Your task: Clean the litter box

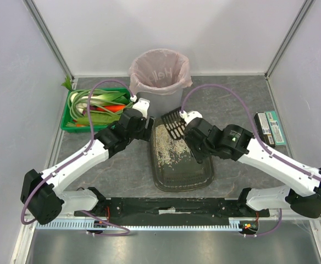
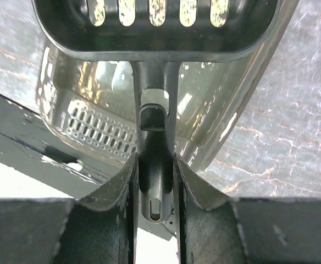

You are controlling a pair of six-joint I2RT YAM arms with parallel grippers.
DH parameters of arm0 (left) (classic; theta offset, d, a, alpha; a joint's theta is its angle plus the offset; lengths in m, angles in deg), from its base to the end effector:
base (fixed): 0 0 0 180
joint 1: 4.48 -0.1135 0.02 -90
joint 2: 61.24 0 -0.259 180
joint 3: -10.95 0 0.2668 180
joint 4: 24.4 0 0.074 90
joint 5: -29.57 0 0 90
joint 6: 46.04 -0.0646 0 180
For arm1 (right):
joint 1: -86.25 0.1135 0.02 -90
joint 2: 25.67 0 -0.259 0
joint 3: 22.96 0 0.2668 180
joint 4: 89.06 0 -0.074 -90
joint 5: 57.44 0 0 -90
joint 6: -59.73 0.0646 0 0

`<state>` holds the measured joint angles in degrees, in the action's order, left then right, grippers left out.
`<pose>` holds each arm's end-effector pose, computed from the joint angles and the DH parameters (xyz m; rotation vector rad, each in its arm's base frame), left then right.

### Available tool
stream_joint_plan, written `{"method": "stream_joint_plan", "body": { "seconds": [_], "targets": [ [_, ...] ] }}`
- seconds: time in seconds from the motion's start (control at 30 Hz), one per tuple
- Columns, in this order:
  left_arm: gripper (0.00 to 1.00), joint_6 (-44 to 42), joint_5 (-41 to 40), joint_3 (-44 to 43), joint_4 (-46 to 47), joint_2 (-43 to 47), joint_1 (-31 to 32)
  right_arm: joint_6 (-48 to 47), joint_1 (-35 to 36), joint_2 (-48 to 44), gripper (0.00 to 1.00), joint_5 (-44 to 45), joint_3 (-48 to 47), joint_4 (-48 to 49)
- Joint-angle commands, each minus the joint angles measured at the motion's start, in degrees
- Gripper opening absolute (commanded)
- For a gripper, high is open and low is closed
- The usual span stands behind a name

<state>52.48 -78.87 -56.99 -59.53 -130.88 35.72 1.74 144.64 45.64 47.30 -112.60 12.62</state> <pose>0.2460 -0.1812 0.2673 0.4230 2.1370 -0.1271 0.1495 0.2116 0.3246 -0.5022 2.5353 0.2559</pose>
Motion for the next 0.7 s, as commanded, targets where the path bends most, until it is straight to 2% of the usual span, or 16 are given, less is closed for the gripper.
{"method": "stream_joint_plan", "body": {
  "seconds": [0.0, 0.17, 0.43, 0.5, 0.67],
  "targets": [
    [0.86, -0.9, -2.6, 0.3, 2.9, 2.2, -0.7, 1.7, 0.1, 2.9, 0.00, 4.5, -9.0, -0.7],
    [0.86, -1.1, -3.9, 0.5, 3.1, 3.6, -1.0, 1.1, -0.4, 10.7, 0.00, 6.3, -17.7, -1.7],
    [0.87, -1.4, -4.3, 0.9, 3.6, 6.6, -1.7, -4.8, -8.4, 19.8, 0.00, 7.9, -33.9, -1.9],
    [0.87, -1.6, -4.3, 1.0, 3.7, 6.8, -1.8, -8.0, -9.4, 22.3, 0.00, 11.7, -40.2, -1.9],
    [0.87, -2.1, -5.2, 1.0, 3.8, 7.3, -2.3, -23.2, -12.6, 39.3, 0.00, 24.1, -59.1, -0.6]
  ]
}}
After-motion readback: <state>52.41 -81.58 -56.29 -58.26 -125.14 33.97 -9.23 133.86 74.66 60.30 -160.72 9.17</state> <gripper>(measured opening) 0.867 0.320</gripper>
